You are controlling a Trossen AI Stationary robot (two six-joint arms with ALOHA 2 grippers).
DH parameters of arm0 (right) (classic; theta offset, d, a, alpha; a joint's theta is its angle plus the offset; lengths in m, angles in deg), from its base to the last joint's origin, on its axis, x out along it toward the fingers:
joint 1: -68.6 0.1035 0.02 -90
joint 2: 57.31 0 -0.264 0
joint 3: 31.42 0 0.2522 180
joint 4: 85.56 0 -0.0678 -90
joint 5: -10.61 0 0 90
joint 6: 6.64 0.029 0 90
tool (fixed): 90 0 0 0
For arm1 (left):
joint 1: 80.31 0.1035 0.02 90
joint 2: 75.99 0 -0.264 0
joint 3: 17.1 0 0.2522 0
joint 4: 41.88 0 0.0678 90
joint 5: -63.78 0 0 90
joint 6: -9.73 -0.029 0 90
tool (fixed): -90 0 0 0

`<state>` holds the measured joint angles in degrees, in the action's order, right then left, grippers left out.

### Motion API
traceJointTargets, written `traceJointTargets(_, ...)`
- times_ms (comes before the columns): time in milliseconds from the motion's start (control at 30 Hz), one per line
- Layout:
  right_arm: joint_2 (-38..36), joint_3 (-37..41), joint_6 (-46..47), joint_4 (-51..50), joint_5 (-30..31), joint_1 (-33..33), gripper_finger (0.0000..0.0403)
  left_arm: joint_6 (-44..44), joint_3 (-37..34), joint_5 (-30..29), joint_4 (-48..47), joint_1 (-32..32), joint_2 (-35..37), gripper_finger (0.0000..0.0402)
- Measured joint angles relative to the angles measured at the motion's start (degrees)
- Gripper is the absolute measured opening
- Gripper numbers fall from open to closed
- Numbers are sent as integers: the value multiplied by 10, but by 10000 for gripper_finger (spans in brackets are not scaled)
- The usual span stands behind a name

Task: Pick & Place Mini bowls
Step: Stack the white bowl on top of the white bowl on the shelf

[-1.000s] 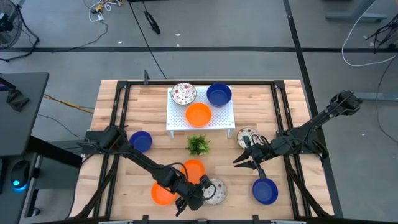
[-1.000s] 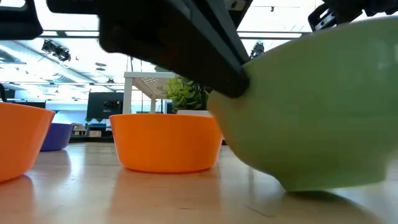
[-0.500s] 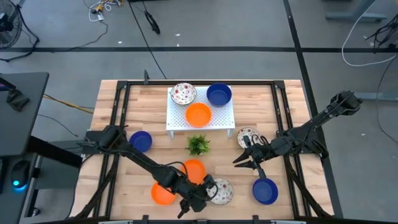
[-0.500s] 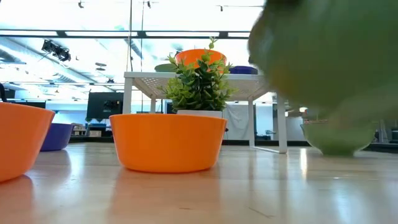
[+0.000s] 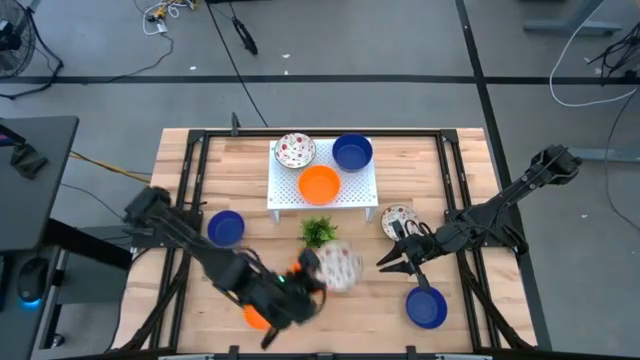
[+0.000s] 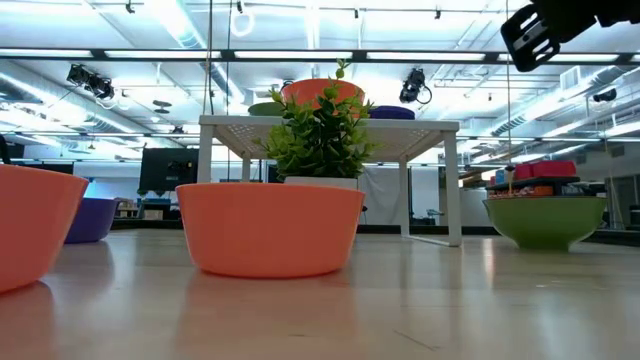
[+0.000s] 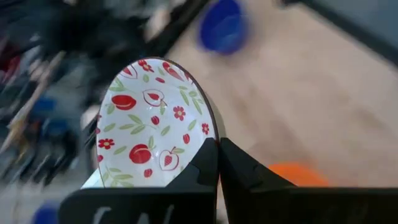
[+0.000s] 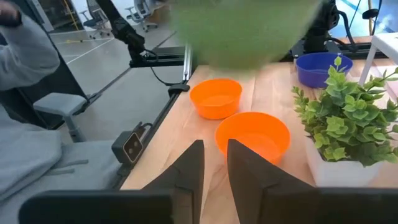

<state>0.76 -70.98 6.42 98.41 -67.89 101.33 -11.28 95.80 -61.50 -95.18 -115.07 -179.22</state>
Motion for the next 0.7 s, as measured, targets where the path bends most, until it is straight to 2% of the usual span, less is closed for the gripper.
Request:
traceJointTargets(133, 0, 0, 0, 1, 0, 0, 75, 26, 24, -62, -60, 27, 66, 4)
traceJointTargets(267, 0, 0, -2, 2, 0, 0, 75, 39, 32, -88, -114, 96, 115, 4)
traceJointTargets(467, 0, 0, -2, 2, 0, 0, 75, 21, 32, -76, -169, 237, 130, 4)
traceJointTargets(533, 0, 0, -3, 2, 1, 0, 75, 10, 32, -50, -182, 274, 124, 4)
traceJointTargets(633, 0, 0, -3, 1, 1, 0, 75, 14, 32, -9, -210, 309, 121, 4)
traceJointTargets(700, 0, 0, -3, -4, 0, 0, 75, 24, 32, -11, -234, 321, 121, 4)
